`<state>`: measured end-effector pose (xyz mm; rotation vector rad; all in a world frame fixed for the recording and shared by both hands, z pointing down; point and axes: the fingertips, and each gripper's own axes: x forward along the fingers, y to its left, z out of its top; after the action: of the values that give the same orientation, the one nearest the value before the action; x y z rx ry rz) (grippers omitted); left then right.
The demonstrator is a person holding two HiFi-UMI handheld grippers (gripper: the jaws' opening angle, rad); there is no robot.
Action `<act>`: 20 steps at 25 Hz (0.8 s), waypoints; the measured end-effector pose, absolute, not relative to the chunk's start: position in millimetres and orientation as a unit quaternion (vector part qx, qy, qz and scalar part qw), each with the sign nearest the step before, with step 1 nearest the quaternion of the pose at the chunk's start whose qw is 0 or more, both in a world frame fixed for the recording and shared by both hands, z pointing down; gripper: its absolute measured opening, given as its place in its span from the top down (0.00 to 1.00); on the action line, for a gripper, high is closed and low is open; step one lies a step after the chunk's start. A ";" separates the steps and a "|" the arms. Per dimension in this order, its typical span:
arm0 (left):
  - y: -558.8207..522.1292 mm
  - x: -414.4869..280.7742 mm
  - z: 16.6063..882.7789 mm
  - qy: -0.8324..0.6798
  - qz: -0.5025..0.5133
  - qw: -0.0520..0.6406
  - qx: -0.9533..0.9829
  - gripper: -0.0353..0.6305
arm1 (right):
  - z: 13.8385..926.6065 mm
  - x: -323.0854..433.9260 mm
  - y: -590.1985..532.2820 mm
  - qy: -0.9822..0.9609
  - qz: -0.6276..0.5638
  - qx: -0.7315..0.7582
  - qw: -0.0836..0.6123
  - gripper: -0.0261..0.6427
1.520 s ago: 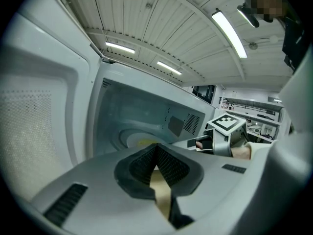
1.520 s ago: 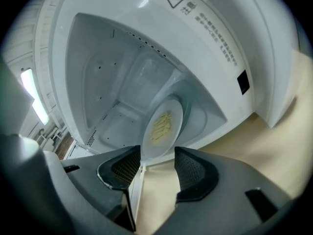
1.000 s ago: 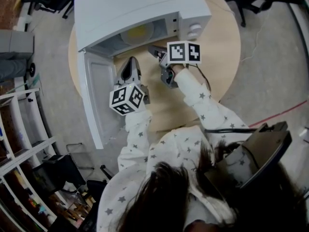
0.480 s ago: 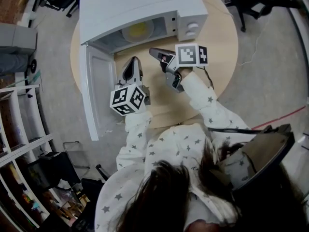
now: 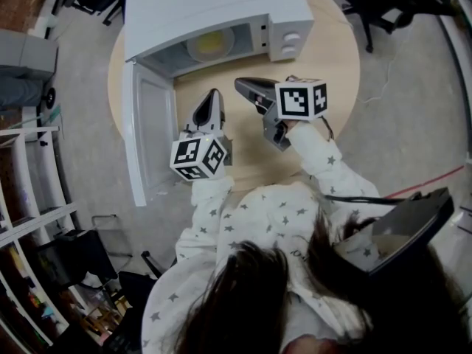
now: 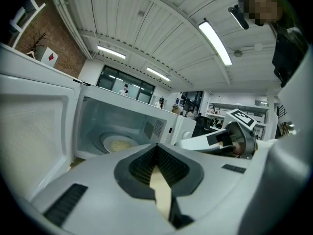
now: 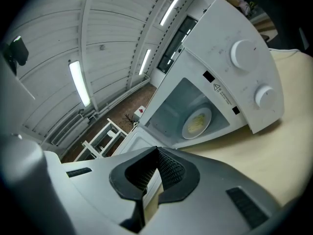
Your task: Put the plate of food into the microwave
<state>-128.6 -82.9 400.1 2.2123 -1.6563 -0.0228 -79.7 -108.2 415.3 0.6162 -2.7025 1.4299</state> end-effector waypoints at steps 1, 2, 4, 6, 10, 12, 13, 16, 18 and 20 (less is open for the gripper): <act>-80.7 -126.5 398.9 -0.587 -0.008 0.188 0.788 0.94 | 415.5 -78.9 -105.6 -0.867 0.457 0.198 0.012 0.95; -78.6 -124.1 398.0 -0.585 -0.009 0.188 0.789 0.94 | 415.7 -78.0 -103.2 -0.868 0.455 0.199 0.012 0.95; -75.8 -119.7 397.7 -0.580 -0.010 0.188 0.792 0.94 | 416.3 -76.6 -99.8 -0.869 0.452 0.200 0.011 0.95; -74.7 -116.7 399.0 -0.577 -0.009 0.189 0.794 0.94 | 417.0 -75.2 -97.7 -0.868 0.453 0.202 0.005 0.95; -74.2 -114.0 399.2 -0.573 -0.011 0.190 0.797 0.94 | 418.5 -72.4 -97.6 -0.863 0.461 0.208 -0.007 0.95; -74.1 -113.6 398.8 -0.572 -0.010 0.190 0.798 0.94 | 417.5 -71.7 -98.3 -0.860 0.466 0.209 -0.014 0.95; -73.9 -113.4 398.6 -0.571 -0.010 0.190 0.799 0.94 | 416.4 -71.1 -98.9 -0.858 0.468 0.209 -0.018 0.95; -73.5 -113.0 396.2 -0.571 -0.010 0.189 0.799 0.94 | 411.6 -69.8 -100.6 -0.856 0.473 0.208 -0.030 0.95; -73.2 -112.7 394.7 -0.570 -0.011 0.188 0.800 0.94 | 409.2 -69.6 -100.6 -0.854 0.476 0.206 -0.036 0.95; -73.7 -112.8 393.7 -0.570 -0.011 0.186 0.800 0.94 | 407.8 -70.0 -100.5 -0.854 0.477 0.205 -0.039 0.95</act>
<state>-112.8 -73.7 393.7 2.2538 -1.6051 -0.0307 -70.0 -100.5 407.8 0.6596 -2.7519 1.5369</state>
